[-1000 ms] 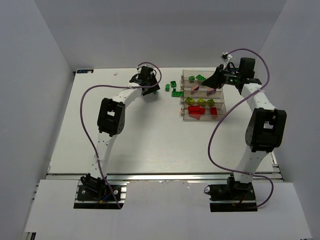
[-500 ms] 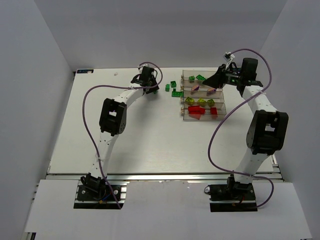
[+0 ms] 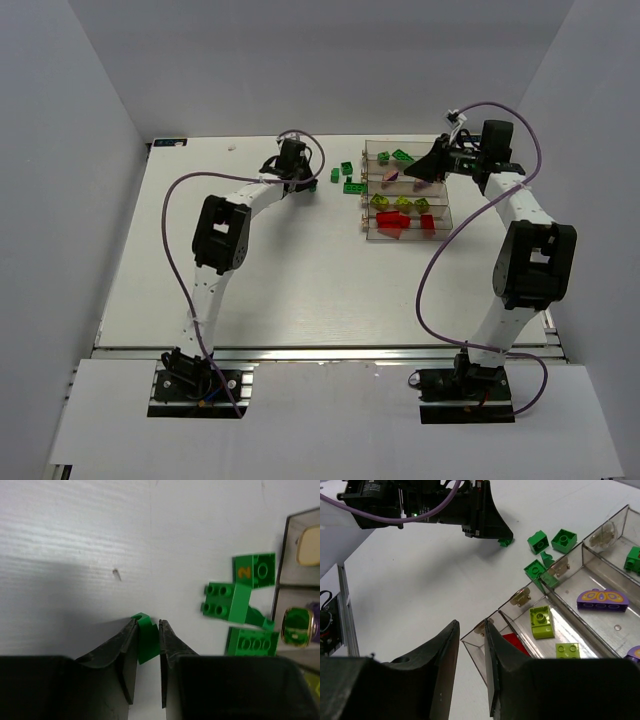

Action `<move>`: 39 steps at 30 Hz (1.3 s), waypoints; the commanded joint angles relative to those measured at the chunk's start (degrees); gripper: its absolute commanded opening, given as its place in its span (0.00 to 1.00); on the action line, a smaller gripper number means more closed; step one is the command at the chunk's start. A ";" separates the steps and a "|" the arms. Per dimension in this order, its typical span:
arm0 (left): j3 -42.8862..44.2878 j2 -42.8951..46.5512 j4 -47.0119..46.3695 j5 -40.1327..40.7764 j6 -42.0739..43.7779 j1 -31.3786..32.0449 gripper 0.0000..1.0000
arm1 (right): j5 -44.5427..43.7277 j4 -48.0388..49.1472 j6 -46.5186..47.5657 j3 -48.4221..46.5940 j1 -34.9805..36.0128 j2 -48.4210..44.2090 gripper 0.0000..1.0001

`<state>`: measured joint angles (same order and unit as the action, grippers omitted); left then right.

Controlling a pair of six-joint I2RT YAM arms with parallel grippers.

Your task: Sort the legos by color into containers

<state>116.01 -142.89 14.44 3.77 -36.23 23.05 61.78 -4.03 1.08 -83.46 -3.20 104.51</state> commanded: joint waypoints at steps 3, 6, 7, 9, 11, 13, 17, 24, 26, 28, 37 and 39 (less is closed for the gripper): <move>-12.89 12.08 -7.21 -6.58 0.02 0.42 0.20 | 2.91 -9.31 6.38 -1.53 2.67 -1.50 0.33; -21.15 17.79 -12.84 -8.86 -1.12 0.42 0.19 | 3.17 -12.75 7.71 -2.14 5.57 -0.80 0.33; -24.83 19.04 -16.42 -10.87 -2.34 0.33 0.19 | 3.35 -12.75 6.31 -2.06 6.71 -0.54 0.33; -28.17 21.33 -19.17 -12.46 -3.75 0.33 0.19 | 3.17 -12.75 4.64 -2.14 8.46 0.16 0.34; -31.26 24.32 -23.65 -14.40 -6.90 0.33 0.18 | 2.30 -12.75 2.26 -2.23 9.96 0.61 0.36; -35.13 26.95 -27.42 -16.24 -9.46 0.33 0.18 | -1.30 -12.93 1.21 -1.88 12.34 0.96 0.40; -40.59 30.21 -32.80 -18.01 -17.71 0.33 0.17 | -10.25 -9.60 -5.63 0.14 16.47 0.96 0.48; -41.92 34.16 -26.85 -13.89 -15.37 0.24 0.18 | -15.62 -8.08 -2.44 -1.43 21.03 3.14 0.58; -42.52 35.39 -22.62 -9.50 -14.23 -0.28 0.18 | -17.91 -14.94 2.41 -4.33 22.44 4.73 0.62; -43.49 38.11 -18.68 -4.77 -13.52 -0.90 0.20 | -23.35 -17.83 9.00 -5.04 25.16 6.40 0.65; -57.02 55.76 -10.23 6.24 -11.59 -2.31 0.65 | -42.51 -18.38 8.59 -13.57 32.81 15.54 0.67; -60.52 58.94 -8.82 7.48 -11.76 -2.31 0.70 | -47.00 -18.20 8.24 -16.28 34.31 18.17 0.67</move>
<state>58.72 -89.60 1.19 6.85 -48.88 20.58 23.51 -21.80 8.51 -94.72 29.71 121.08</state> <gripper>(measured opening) 0.689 0.669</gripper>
